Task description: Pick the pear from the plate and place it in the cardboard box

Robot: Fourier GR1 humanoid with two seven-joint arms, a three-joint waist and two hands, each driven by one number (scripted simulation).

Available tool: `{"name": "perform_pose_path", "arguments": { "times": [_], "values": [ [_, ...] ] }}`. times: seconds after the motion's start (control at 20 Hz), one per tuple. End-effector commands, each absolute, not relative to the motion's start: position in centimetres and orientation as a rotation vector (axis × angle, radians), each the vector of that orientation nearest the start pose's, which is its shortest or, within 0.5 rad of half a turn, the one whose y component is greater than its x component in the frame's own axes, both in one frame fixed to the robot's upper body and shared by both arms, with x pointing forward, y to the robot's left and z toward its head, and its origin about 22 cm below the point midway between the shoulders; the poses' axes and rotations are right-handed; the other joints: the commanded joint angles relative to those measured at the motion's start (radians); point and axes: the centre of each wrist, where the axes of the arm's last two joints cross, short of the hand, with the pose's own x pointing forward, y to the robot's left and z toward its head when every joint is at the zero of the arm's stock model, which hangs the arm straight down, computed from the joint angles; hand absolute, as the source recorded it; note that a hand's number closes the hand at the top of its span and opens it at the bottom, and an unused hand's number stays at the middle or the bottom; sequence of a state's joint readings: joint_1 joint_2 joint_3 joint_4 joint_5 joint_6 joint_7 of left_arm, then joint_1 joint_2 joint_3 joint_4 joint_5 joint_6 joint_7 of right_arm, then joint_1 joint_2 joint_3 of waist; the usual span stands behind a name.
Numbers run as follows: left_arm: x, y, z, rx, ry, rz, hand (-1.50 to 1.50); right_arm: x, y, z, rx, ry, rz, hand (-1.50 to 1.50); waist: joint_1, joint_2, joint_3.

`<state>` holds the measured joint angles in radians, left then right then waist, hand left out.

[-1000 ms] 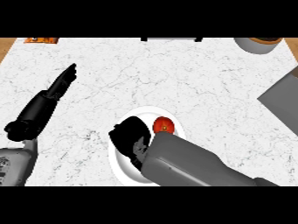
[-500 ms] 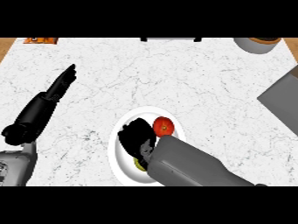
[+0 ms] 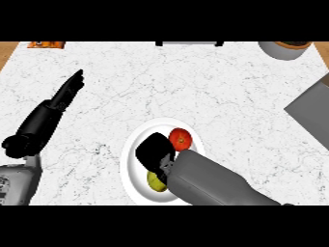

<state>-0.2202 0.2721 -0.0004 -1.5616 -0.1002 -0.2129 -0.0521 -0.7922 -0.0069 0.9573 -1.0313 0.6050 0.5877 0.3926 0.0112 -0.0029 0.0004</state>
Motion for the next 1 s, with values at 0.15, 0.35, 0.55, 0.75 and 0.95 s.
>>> {"name": "perform_pose_path", "arguments": {
  "times": [0.15,0.35,0.55,0.75,0.95],
  "values": [
    [29.4,27.1,5.7,0.093,-1.742,-0.524,0.0,29.1,0.7,1.7,-0.32,-1.106,2.186,1.5,-0.005,0.005,0.0],
    [30.0,24.7,7.4,0.067,-1.754,-0.546,0.0,27.0,1.6,0.7,-0.326,-1.171,2.194,1.5,0.017,0.007,0.0],
    [29.5,27.3,5.3,0.091,-1.743,-0.528,0.0,29.8,-0.8,1.8,-0.429,-1.383,2.023,1.5,-0.011,0.005,0.0],
    [29.1,29.1,6.4,0.143,-1.735,-0.493,0.0,34.0,-9.8,4.0,-0.668,-1.441,1.623,1.5,-0.06,-0.003,0.002],
    [27.7,29.0,5.2,0.128,-1.719,-0.488,0.0,33.5,-12.5,6.3,-0.802,-1.568,1.396,1.5,-0.049,-0.01,0.0]
  ]
}}
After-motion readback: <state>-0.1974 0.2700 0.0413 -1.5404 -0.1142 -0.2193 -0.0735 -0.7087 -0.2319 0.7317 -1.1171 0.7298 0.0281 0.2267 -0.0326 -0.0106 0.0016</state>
